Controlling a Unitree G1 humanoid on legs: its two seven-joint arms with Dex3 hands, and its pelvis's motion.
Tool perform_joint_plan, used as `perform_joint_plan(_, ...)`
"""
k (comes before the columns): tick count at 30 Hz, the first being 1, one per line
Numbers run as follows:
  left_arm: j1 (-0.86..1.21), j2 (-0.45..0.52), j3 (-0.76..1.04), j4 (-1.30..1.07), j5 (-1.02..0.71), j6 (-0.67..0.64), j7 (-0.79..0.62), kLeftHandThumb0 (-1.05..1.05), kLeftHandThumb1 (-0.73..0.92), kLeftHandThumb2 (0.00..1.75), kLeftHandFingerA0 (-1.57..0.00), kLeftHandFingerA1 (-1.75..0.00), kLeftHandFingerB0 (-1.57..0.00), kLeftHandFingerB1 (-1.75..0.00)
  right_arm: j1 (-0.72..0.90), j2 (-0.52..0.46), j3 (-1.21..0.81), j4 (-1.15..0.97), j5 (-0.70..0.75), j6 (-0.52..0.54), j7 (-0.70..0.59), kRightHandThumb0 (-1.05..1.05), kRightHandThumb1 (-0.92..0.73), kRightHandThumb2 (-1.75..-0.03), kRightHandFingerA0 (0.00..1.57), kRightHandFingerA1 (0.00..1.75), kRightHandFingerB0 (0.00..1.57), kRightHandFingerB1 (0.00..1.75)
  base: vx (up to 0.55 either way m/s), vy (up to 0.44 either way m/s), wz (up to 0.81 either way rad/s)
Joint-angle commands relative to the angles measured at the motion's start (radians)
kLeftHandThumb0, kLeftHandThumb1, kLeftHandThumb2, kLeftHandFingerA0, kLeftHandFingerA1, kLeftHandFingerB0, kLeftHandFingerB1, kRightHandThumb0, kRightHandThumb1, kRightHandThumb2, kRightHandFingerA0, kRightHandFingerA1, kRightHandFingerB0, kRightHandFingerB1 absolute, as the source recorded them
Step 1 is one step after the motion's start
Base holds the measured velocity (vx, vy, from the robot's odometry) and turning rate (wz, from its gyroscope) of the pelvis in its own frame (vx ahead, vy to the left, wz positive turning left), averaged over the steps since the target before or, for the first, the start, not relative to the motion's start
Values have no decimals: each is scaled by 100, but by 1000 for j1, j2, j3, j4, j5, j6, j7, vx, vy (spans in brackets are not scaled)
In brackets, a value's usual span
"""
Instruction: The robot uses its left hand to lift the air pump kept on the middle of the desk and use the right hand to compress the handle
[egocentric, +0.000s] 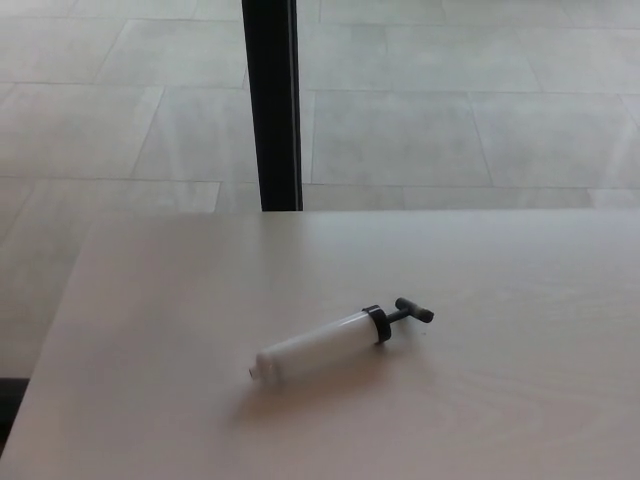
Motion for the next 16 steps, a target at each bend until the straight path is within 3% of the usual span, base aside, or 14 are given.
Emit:
perform_joint_plan(1,196,124,366,634,-378,-282,-20,-80,67,61,-27,-41,-30,-31,271,-224,-404,497,97,-430,-64,-38,-50,-113,4,58,0,53,0,0,0)
perform_joint_plan(2,196,123,362,651,-377,-284,-15,-80,67,61,-27,-41,-30,-31,278,-211,-412,505,109,-433,-60,-38,-50,-113,4,58,0,53,0,0,0)
perform_joint_plan(3,194,121,365,670,-380,-273,1,-82,53,93,-33,-55,-23,-41,283,-191,-419,503,118,-434,-61,-86,-92,-74,8,80,7,54,0,0,0)
perform_joint_plan(4,195,105,363,695,-382,-262,5,-79,55,67,-35,-52,-30,-36,287,-154,-415,536,128,-458,-83,-90,-92,-74,13,89,7,57,0,0,0)
perform_joint_plan(6,196,101,361,712,-384,-264,2,-79,55,67,-35,-52,-30,-36,286,-144,-412,560,130,-475,-89,-90,-92,-74,13,89,7,57,0,0,0)
perform_joint_plan(7,209,82,319,734,-345,-288,19,-77,67,59,-39,-43,-32,-31,283,-113,-410,601,146,-535,-74,-91,-92,-74,6,84,5,61,0,0,0)
perform_joint_plan(8,213,69,301,753,-328,-291,33,-81,58,68,-37,-46,-28,-35,281,-89,-408,624,155,-571,-63,-40,-49,-113,5,59,2,55,0,0,0)
perform_joint_plan(9,216,44,289,790,-319,-273,56,-79,54,86,-29,-50,-23,-42,265,-35,-421,629,186,-565,-61,-83,-92,-75,0,84,3,64,0,0,0)
perform_joint_plan(10,220,33,279,806,-314,-265,61,-77,67,61,-32,-42,-25,-30,255,-14,-420,640,191,-550,-79,-90,-92,-72,7,87,4,62,0,0,0)
perform_joint_plan(11,222,30,272,815,-311,-260,62,-77,67,61,-32,-42,-25,-30,251,-9,-410,655,182,-544,-99,-90,-92,-72,7,87,4,62,0,0,0)
perform_joint_plan(12,221,19,264,824,-307,-248,75,-75,55,85,-25,-48,-20,-41,238,8,-414,682,187,-566,-117,-86,-92,-76,5,107,9,79,0,0,0)
perform_joint_plan(13,224,5,264,827,-311,-243,79,-68,66,60,-30,-40,-25,-31,239,14,-414,704,197,-565,-90,-89,-92,-80,0,101,3,74,0,0,0)
perform_joint_plan(14,229,-9,264,831,-315,-229,85,-65,67,60,-31,-40,-29,-31,230,25,-420,724,209,-557,-92,-93,-92,-76,15,87,8,67,0,0,0)
perform_joint_plan(16,242,-22,249,830,-304,-207,84,-67,69,62,-31,-41,-27,-32,218,46,-429,740,221,-536,-111,-96,-92,-78,15,92,4,67,0,0,0)
